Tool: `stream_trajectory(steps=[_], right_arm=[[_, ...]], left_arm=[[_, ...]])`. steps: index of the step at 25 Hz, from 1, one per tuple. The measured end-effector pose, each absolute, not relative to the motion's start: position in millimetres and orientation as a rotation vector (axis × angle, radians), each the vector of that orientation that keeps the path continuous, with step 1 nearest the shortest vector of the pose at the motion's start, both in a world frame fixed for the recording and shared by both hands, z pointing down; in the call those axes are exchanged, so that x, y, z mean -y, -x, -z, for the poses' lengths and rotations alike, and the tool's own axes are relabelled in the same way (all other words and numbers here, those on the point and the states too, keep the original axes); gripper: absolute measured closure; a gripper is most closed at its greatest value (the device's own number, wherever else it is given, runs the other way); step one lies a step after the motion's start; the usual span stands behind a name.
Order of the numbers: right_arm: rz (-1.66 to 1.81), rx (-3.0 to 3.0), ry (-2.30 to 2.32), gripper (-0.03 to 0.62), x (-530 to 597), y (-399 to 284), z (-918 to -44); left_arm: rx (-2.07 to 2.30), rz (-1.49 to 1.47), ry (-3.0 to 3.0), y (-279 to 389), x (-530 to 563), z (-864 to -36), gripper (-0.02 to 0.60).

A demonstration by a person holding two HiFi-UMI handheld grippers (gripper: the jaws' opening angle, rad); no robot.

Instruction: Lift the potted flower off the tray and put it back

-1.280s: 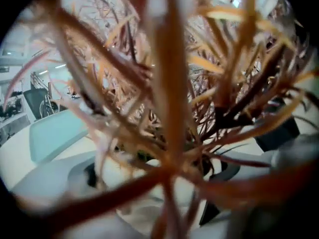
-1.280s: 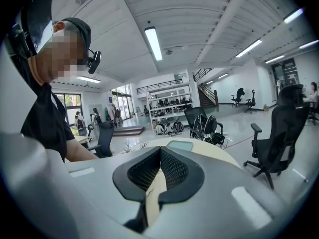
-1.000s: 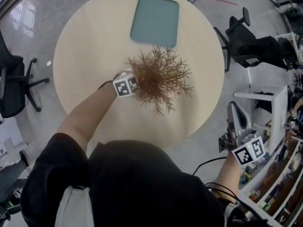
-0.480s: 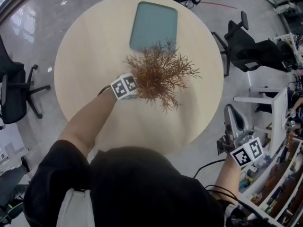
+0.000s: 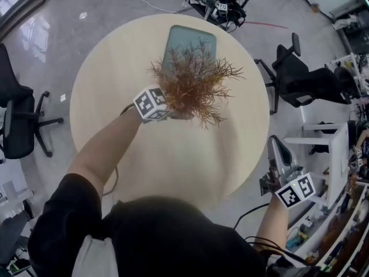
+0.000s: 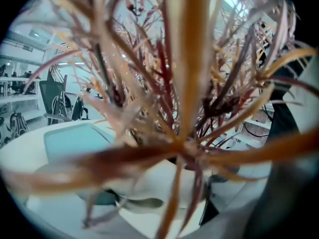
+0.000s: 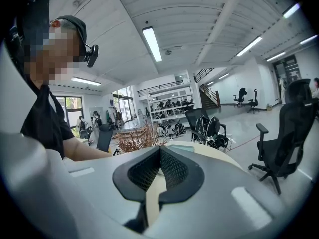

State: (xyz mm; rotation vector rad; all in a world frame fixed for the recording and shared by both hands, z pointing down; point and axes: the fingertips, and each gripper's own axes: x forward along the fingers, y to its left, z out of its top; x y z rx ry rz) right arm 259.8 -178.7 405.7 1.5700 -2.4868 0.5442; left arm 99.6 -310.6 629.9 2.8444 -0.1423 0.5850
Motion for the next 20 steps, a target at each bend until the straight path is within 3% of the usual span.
stream_trajectory(steps=[11,20], right_arm=[[-0.448,2.601,-1.516,0.577,281,-257,-414],[-0.408,2.665,-1.495,0.577,357,-260,-436]], left_arm=[[0.238,-0.57,-2.863,-109,442,-570,0.041],[0.274,-0.629,-2.844,-121,526,-589,0.041]])
